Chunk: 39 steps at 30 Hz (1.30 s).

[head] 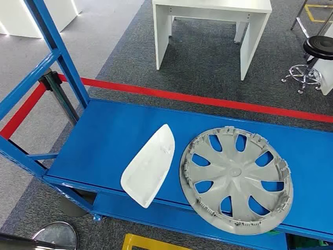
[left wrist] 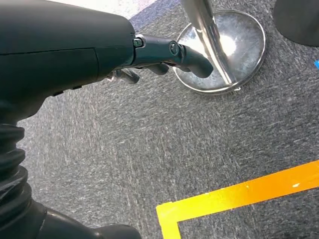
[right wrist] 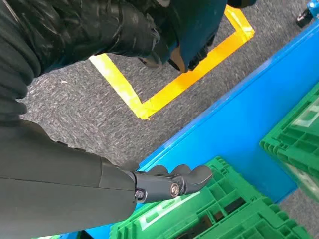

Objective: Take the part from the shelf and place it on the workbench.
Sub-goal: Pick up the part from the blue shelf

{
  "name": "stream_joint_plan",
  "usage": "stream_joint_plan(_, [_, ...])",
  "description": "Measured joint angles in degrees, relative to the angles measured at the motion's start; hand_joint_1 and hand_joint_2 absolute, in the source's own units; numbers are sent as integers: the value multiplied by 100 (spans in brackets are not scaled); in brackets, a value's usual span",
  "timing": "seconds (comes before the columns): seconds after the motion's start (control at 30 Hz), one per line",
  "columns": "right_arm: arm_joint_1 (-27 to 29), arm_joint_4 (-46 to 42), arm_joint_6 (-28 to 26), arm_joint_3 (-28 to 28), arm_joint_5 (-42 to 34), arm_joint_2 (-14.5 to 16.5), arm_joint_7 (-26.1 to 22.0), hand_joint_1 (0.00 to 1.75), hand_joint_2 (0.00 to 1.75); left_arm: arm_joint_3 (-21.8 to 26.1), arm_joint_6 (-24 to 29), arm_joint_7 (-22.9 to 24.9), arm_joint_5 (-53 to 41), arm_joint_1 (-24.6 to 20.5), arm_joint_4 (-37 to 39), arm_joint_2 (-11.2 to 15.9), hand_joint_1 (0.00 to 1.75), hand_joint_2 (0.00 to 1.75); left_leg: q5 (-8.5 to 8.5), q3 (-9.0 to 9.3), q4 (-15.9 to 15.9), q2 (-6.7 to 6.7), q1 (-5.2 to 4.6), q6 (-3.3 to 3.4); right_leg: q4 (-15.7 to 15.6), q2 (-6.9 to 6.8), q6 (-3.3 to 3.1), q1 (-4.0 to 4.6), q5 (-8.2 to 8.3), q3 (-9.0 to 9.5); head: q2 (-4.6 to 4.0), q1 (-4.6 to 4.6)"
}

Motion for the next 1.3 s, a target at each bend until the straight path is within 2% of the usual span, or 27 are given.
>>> stream_joint_plan(0.13, [-2,-21,-12,66,-2,-34,-10,0,175,0,0,-1,-1,0,0,0,0,175,1,3,0,0,0,-1,0,0,-1,0,1,23,0,-1])
stream_joint_plan(0.2, [31,-132,-213,89,-42,-98,-195,0,175,3,0,17,3,1,0,2,0,175,4,2,2,0,-2,-1,2,0,0,-1,4,47,0,0])
stream_joint_plan(0.3, [179,-826,-959,139,-185,-461,-427,0,175,31,-2,66,14,1,0,20,0,175,5,1,4,4,-8,-1,4,8,2,-6,7,52,0,-2])
stream_joint_plan(0.4, [228,-1452,-1358,211,-270,-855,-274,0,175,67,-11,73,14,-9,0,36,0,175,2,8,6,9,-9,3,2,8,4,-7,3,7,0,2])
stream_joint_plan(0.47, [236,-1765,-1484,283,-334,-1046,-344,0,175,96,-17,73,12,-8,0,38,0,175,-2,7,7,8,-9,6,2,4,6,-8,1,-3,0,2])
stream_joint_plan(0.63, [245,-2549,-1633,468,-566,-1404,-886,0,175,146,-17,71,-4,-7,0,40,0,175,-1,11,8,8,-9,5,1,5,8,-7,4,13,0,-1])
stream_joint_plan(0.8, [303,-3145,-1588,386,-744,-1505,-1400,0,175,195,-20,75,-62,-7,0,31,0,175,-1,10,8,8,-9,5,2,5,8,-6,4,29,0,-1])
stream_joint_plan(0.9, [355,-3390,-1217,254,-914,-1509,-1668,0,175,249,-25,83,-112,-8,0,23,0,175,0,11,8,8,-9,5,2,5,8,-6,4,35,0,-1])
stream_joint_plan(1.03, [530,-3722,-269,-130,-858,-1457,-1781,0,175,293,-41,99,-156,-9,0,21,0,175,-1,11,8,8,-9,5,2,5,8,-7,3,26,0,-1])
stream_joint_plan(1.2, [777,-3912,795,-816,-725,-1190,-1781,0,175,328,-50,108,-209,-10,0,17,0,175,-1,12,8,8,-9,5,1,4,8,-7,2,-3,0,-1])
stream_joint_plan(1.3, [942,-4001,1469,-1280,-462,-889,-1781,0,175,367,-50,108,-242,-10,0,14,0,175,-1,11,8,7,-9,5,2,4,7,-6,2,-2,0,-1])
